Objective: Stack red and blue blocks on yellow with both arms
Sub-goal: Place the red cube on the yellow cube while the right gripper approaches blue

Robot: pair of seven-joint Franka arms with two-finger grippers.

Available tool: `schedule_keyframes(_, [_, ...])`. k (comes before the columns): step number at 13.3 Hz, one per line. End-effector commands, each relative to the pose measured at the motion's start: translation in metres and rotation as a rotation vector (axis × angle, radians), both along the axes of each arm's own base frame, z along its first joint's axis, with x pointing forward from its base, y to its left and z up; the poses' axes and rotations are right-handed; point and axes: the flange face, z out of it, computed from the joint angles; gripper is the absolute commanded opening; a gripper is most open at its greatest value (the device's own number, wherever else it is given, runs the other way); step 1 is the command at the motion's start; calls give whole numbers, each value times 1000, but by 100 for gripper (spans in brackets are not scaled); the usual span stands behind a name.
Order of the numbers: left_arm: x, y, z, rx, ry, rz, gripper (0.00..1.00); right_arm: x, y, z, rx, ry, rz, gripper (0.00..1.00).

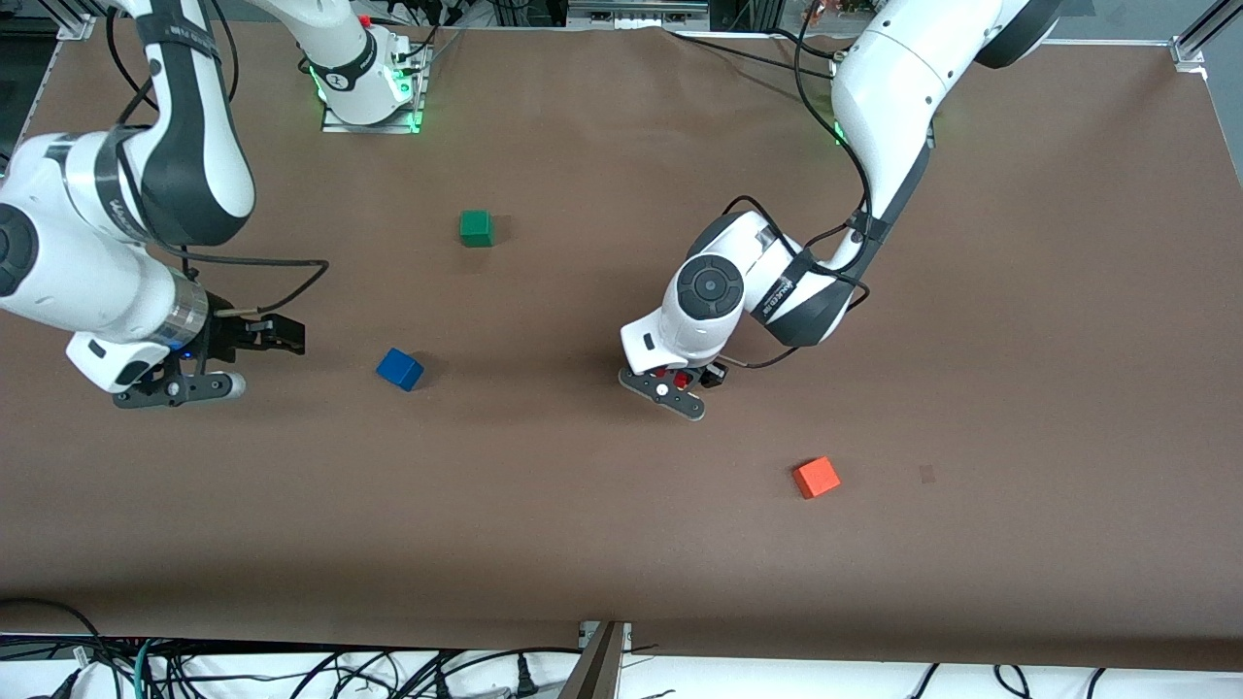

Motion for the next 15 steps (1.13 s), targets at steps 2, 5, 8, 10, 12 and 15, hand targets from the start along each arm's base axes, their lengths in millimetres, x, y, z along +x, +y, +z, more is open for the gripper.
schedule_keyframes(2, [2, -5, 2, 16, -14, 6, 1, 2, 23, -4, 18, -4, 26, 99])
schedule_keyframes(5, [2, -2, -2, 25, -9, 18, 2, 4, 37, -10, 23, -13, 42, 99])
schedule_keyframes(8, [0, -2, -4, 33, -1, 16, 2, 6, 44, -26, 79, 10, 17, 100])
schedule_keyframes(10, [0, -1, -5, 33, 0, 17, 3, 11, 56, -48, 69, -2, 26, 99])
schedule_keyframes(12, [-2, -2, -6, 36, 3, 15, 3, 13, 76, -69, 61, -4, 5, 99])
schedule_keyframes(15, [-4, -1, -10, 46, 15, 13, 3, 14, 107, -101, 57, -21, -20, 100])
